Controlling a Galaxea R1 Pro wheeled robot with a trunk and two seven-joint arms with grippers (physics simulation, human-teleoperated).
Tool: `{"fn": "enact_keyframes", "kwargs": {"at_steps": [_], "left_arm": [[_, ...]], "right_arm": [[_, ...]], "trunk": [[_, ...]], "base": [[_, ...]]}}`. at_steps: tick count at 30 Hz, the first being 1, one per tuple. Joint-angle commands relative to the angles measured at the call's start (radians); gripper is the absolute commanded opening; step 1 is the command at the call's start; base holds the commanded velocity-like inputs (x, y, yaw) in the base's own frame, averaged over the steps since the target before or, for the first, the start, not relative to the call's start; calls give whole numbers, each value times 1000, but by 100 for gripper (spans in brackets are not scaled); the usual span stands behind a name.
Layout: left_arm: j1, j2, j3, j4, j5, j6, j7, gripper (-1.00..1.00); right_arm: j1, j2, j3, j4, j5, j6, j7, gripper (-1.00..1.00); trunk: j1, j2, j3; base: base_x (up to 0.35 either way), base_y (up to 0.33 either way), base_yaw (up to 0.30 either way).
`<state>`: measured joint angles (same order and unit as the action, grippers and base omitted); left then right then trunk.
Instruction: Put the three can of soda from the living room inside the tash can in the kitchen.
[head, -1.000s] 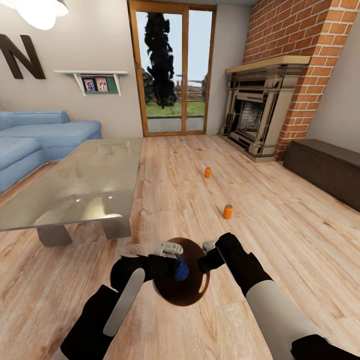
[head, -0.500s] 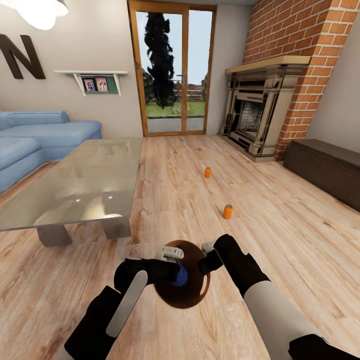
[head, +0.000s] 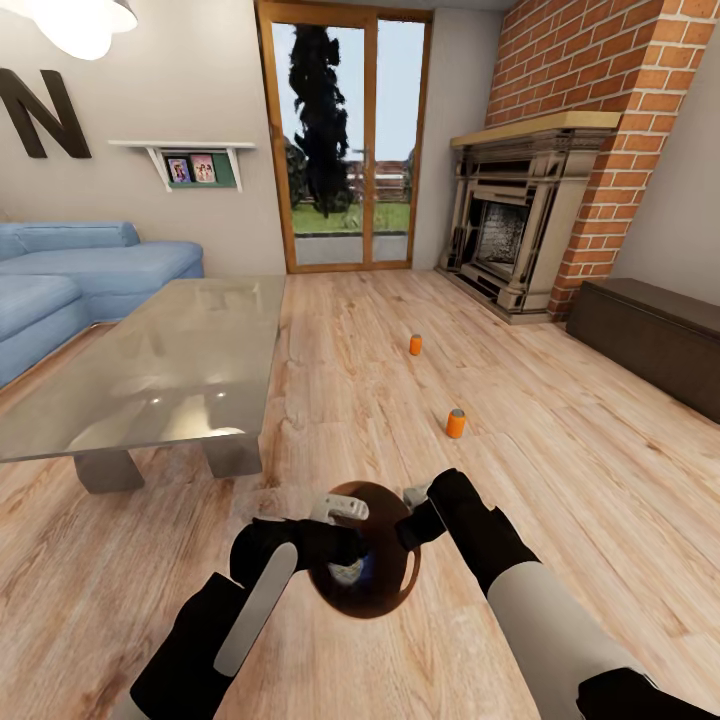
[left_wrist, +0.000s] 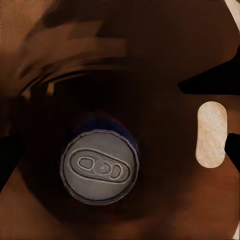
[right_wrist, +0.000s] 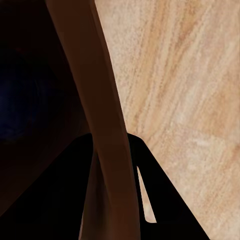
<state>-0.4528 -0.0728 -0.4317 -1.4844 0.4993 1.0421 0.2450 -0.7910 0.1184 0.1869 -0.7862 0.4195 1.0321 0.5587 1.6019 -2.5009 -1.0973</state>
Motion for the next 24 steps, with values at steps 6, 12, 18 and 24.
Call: {"fn": "enact_keyframes", "kwargs": {"at_steps": [6, 12, 18, 24], "left_arm": [[0, 2, 1, -3, -40, 5, 9, 100], [0, 6, 1, -16, -38, 5, 5, 100], [3, 13, 2, -72, -38, 5, -8, 100], [7, 14, 5, -95, -37, 5, -14, 100]], "right_arm": [[-1, 0, 0, -28, -65, 15, 3, -100], [-1, -1, 1, -27, -65, 15, 3, -100], [-1, -2, 1, 5, -65, 15, 3, -100], [-1, -3, 0, 15, -65, 15, 3, -100]], "trunk": [[0, 0, 0], [0, 0, 0], [0, 0, 0], [0, 0, 0]], "base": [[0, 0, 0], [0, 0, 0], [0, 0, 0], [0, 0, 0]]}}
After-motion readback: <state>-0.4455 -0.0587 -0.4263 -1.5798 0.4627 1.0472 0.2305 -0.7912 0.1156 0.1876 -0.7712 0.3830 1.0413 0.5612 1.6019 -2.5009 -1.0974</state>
